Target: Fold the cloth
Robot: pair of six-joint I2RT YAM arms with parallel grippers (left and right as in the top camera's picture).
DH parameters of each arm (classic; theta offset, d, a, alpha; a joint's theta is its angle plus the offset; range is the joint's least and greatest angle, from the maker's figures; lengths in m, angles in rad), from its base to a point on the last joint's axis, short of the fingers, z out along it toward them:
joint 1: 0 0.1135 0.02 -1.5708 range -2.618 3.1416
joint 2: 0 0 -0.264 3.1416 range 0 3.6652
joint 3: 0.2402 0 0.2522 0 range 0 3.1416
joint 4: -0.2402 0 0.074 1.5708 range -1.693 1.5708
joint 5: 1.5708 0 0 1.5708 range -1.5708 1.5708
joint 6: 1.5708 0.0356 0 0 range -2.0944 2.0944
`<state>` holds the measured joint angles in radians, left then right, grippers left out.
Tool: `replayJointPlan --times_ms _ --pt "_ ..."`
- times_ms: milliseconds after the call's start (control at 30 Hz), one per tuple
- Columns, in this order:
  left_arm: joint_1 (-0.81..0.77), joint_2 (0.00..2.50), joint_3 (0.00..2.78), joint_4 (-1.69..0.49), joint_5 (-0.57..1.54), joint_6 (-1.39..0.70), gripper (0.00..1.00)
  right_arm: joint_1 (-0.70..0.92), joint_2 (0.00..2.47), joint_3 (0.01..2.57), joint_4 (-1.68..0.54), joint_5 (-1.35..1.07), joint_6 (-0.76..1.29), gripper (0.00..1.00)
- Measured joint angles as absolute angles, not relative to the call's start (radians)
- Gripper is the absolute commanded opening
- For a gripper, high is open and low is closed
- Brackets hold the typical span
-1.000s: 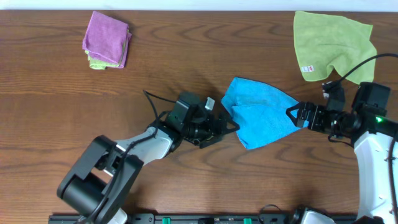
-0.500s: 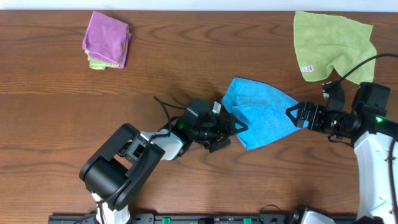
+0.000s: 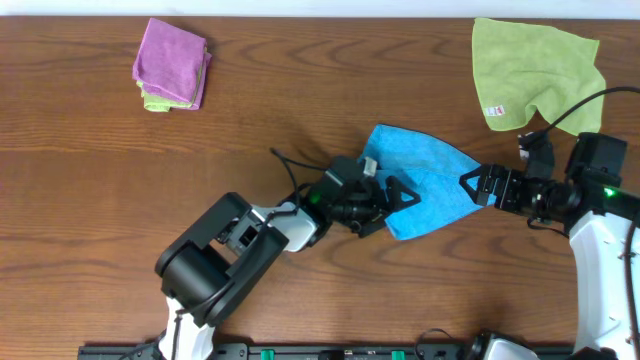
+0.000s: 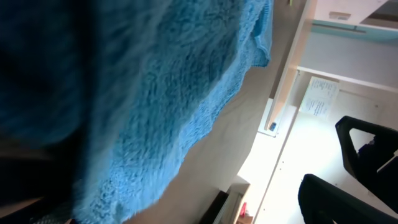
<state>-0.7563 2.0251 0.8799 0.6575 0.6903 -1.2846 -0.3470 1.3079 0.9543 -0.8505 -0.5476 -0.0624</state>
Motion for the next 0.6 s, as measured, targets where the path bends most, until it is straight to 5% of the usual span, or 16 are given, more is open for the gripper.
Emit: replayJointPlan --times_ms 167,200,600 --pt "-0.763 2.075 0.889 0.652 0.678 -1.296 0.13 -0.347 1.308 0.954 -0.857 -0.548 -0.062 0.99" --pt "-0.763 2.085 0.889 0.647 0.677 -1.292 0.06 -0.347 1.308 0.954 -0.859 -0.548 -0.062 0.99" --pt "-0.604 2.093 0.888 0.709 0.905 -1.178 0.06 -0.347 1.308 0.954 -0.886 -0.517 -0.062 0.99"
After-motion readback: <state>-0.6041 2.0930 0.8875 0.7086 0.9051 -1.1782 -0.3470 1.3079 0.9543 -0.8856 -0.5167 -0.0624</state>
